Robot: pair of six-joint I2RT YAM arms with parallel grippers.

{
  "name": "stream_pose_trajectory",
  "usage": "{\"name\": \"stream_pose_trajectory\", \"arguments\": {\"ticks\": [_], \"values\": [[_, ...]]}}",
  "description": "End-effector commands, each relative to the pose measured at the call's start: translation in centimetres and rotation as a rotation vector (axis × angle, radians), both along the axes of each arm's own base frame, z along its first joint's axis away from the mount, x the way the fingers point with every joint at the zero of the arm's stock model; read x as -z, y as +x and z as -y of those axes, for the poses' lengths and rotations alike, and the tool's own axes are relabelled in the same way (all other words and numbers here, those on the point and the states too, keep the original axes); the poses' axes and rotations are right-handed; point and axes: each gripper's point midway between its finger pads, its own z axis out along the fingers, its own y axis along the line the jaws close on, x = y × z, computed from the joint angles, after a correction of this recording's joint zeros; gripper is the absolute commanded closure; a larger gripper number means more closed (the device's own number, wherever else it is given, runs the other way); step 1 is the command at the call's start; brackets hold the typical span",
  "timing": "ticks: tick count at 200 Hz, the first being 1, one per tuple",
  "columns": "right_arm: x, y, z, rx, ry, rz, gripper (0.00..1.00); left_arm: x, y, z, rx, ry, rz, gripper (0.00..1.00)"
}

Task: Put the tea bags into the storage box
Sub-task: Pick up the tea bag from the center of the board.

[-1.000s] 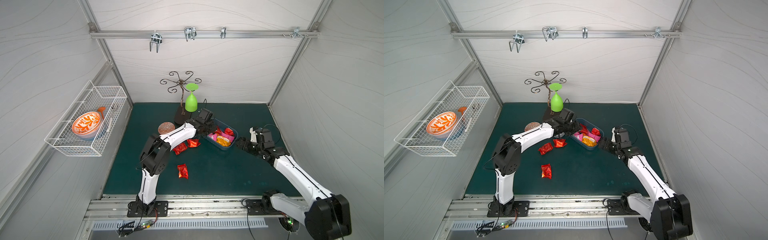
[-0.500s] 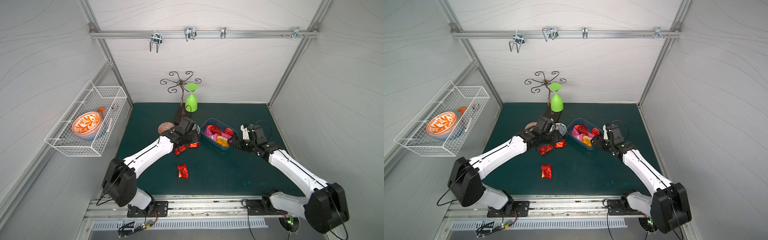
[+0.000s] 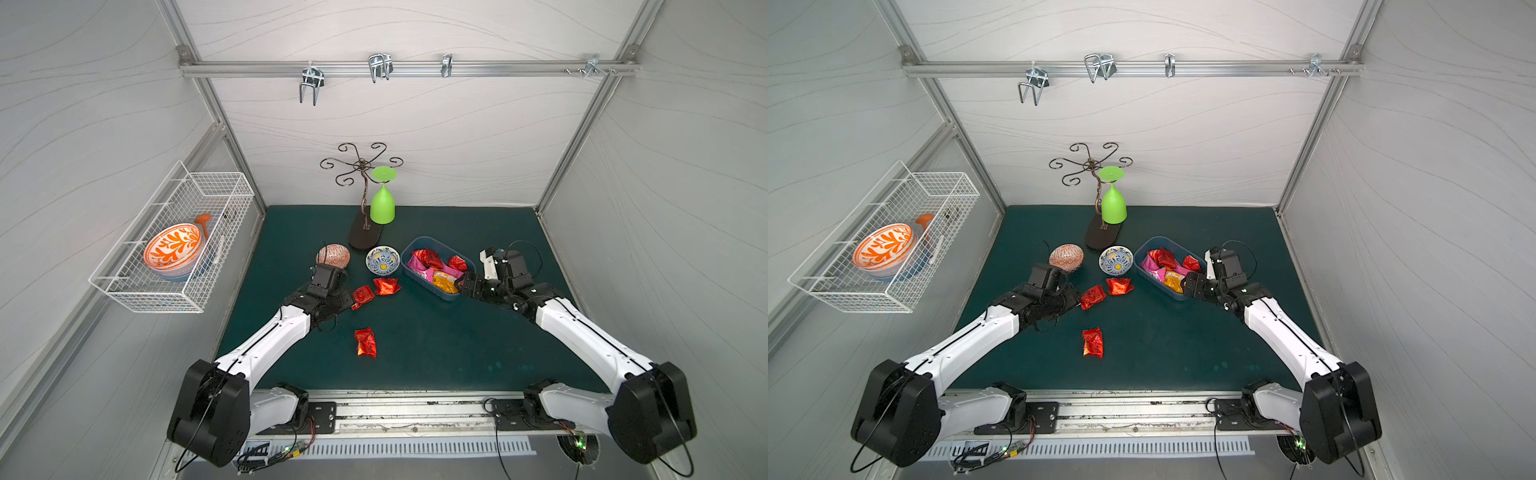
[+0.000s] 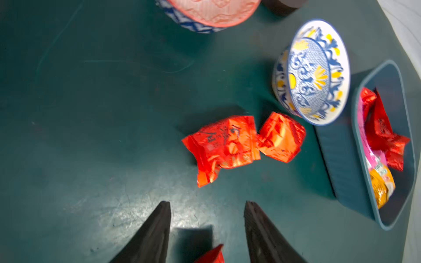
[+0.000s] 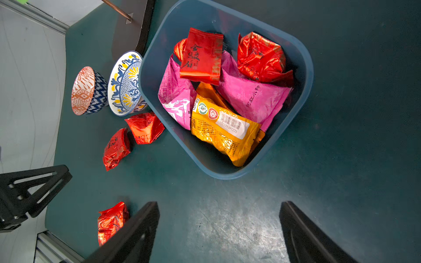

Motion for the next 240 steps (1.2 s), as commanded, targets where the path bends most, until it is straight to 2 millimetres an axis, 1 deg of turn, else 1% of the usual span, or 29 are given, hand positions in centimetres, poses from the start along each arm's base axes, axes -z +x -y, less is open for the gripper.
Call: {"name": "stream_pose_trajectory", "arguments": {"ticks": [1,21,30,61,80,102,130,152,205,221,240], "values": [[-0.3,-0.2,-0.2,-0.015,-0.008,-0.001,0.12,-0.1,2.0,0.4,-0.061,-0.123,0.078,0.44],[-0.5,-0.3,-0.2,-0.016,-0.009,0.002,0.12,0.8,2.8,1.0,-0.080,-0.209,0.108,0.46],[-0.6,-0.4,-0.1,-0.018,-0.010,0.006,0.12,0.8,3.3,1.3,-0.079,-0.241,0.133,0.46],[-0.7,-0.6,0.3,-0.011,-0.026,0.014,0.12,1.4,4.4,1.9,-0.072,-0.268,0.168,0.47],[-0.6,-0.6,0.5,-0.007,-0.032,0.014,0.12,1.8,5.1,2.6,-0.051,-0.294,0.172,0.51],[-0.6,-0.7,0.5,-0.005,-0.032,0.011,0.12,2.9,5.4,3.1,-0.052,-0.317,0.140,0.54],[-0.7,-0.7,0.7,0.000,-0.043,0.015,0.12,4.6,5.1,3.1,-0.077,-0.322,0.085,0.57],[-0.6,-0.7,0.9,0.005,-0.052,0.015,0.12,5.2,5.0,3.0,-0.086,-0.315,0.068,0.59],[-0.8,-0.6,0.8,0.005,-0.048,0.019,0.12,5.2,5.1,3.0,-0.082,-0.311,0.065,0.85],[-0.9,-0.6,0.8,0.004,-0.047,0.021,0.12,5.1,5.0,2.9,-0.081,-0.306,0.067,0.98],[-1.1,-0.6,0.8,0.004,-0.045,0.024,0.12,4.7,4.9,2.9,-0.078,-0.307,0.075,0.99]]}}
